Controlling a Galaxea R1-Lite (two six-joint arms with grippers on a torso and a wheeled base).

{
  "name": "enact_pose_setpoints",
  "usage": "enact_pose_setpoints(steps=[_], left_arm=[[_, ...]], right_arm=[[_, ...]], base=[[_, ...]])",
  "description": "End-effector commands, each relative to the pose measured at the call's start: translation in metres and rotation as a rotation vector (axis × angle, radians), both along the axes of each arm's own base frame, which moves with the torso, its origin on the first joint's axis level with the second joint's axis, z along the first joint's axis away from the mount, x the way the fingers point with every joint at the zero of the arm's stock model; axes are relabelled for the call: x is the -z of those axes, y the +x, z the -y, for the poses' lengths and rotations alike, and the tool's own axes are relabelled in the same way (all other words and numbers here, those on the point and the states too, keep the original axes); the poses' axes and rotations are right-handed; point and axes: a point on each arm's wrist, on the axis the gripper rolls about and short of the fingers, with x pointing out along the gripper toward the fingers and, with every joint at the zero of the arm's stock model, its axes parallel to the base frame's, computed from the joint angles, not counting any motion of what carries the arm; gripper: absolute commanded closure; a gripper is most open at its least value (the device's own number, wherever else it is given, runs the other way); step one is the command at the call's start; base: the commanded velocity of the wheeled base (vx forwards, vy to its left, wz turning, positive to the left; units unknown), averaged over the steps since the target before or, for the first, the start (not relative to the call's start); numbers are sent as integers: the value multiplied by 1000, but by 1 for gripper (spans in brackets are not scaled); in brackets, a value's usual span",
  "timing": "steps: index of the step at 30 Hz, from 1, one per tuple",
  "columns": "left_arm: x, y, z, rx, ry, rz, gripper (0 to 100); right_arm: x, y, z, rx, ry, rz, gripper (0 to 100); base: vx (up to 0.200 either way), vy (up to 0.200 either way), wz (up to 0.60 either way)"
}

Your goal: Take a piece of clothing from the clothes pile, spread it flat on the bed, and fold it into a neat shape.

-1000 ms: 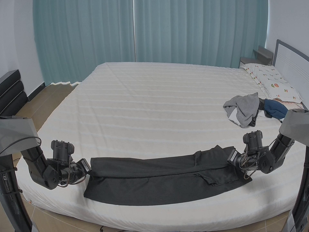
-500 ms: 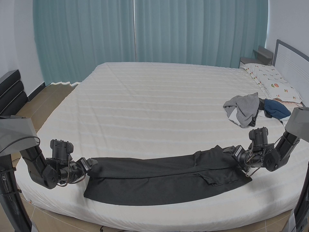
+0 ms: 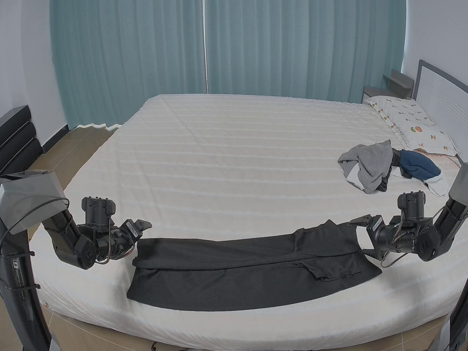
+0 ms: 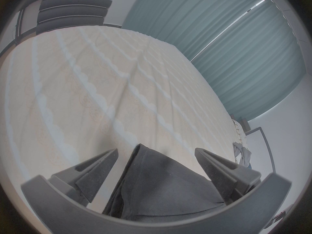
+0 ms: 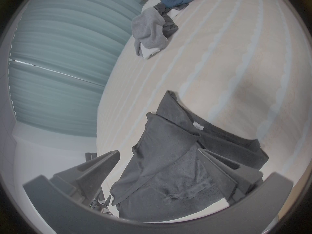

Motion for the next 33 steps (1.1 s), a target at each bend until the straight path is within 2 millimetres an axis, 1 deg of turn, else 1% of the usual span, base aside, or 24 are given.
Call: enact_pose_setpoints(steps=[1, 5, 9, 11, 14, 26, 27, 31, 33], left_arm=[[15, 4, 1, 2, 1, -29, 100], [15, 6, -2, -8, 0, -22, 100], [13, 10, -8, -44, 10, -9, 100], [12, 10, -11, -60, 9, -7, 100], [9, 11, -14, -79, -6, 1, 100], [11, 12, -12, -79, -14, -2, 100], [11, 12, -12, -79, -14, 0, 0], [7, 12, -14, -83, -17, 7, 0], [0, 10, -17, -85, -20, 21, 0]], right_arm=[[7, -1, 1, 4, 2, -17, 0], [9, -1, 1, 3, 2, -26, 0], [11, -3, 2, 4, 6, -36, 0], [14, -4, 2, 1, 17, -50, 0], [14, -3, 3, 16, 47, -52, 0], [16, -1, 5, 34, 65, -38, 0], [16, -1, 5, 35, 64, -38, 0], [16, -1, 5, 34, 63, -37, 0], [16, -2, 5, 34, 63, -39, 0]], base=[[0, 0, 0], [0, 0, 0], [0, 0, 0], [0, 0, 0], [0, 0, 0], [0, 0, 0], [0, 0, 0], [0, 0, 0], [0, 0, 0]])
